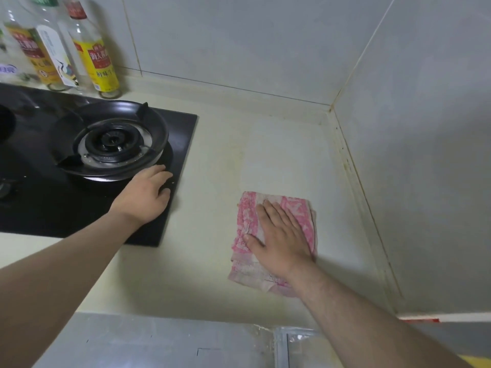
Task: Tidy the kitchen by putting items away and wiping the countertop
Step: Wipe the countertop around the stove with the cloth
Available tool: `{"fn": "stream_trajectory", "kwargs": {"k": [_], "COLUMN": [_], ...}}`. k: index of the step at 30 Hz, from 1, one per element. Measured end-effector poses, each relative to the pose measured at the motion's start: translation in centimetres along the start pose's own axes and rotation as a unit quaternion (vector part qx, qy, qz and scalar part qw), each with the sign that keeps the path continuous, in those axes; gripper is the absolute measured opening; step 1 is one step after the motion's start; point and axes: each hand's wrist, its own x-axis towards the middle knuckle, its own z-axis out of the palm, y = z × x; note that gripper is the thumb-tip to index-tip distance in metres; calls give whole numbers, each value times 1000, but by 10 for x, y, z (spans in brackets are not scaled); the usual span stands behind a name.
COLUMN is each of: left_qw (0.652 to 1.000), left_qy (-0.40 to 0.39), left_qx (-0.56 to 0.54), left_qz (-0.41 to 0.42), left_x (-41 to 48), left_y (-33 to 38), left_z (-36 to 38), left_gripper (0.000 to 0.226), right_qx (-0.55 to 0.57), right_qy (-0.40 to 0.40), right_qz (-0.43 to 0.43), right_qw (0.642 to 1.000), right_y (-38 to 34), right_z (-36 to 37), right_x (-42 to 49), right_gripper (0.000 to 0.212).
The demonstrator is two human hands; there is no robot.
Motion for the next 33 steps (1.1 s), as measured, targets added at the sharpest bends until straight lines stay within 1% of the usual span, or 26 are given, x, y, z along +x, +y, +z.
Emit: {"fn": "stream_trajectory", "kwargs": {"k": [9,16,24,29,33], "left_qw": [1000,999,999,999,999], "left_qy": [0,12,11,5,7], "left_qx": [-4,-7,-10,-18,-20], "left_qz": [13,33,36,36,31], "left_x": [-3,-4,-3,-3,-3], "left_y": [-1,-6,-5,-7,-7], "left_z": [-2,0,0,1,3], "left_gripper": [41,37,38,39,39], "right_qx": [16,2,-14,-14,2], "right_qy": [3,-11,-10,-12,16], "right_qz": [17,33,54,53,44], "right_qw": [1000,999,998,998,999], "right_y": [-13,-5,-13,-15,-10], "right_z": [6,16,15,11,8], "right_x": [-48,-94,-95,-89,-61], "right_gripper": [77,88,80,80,75]}}
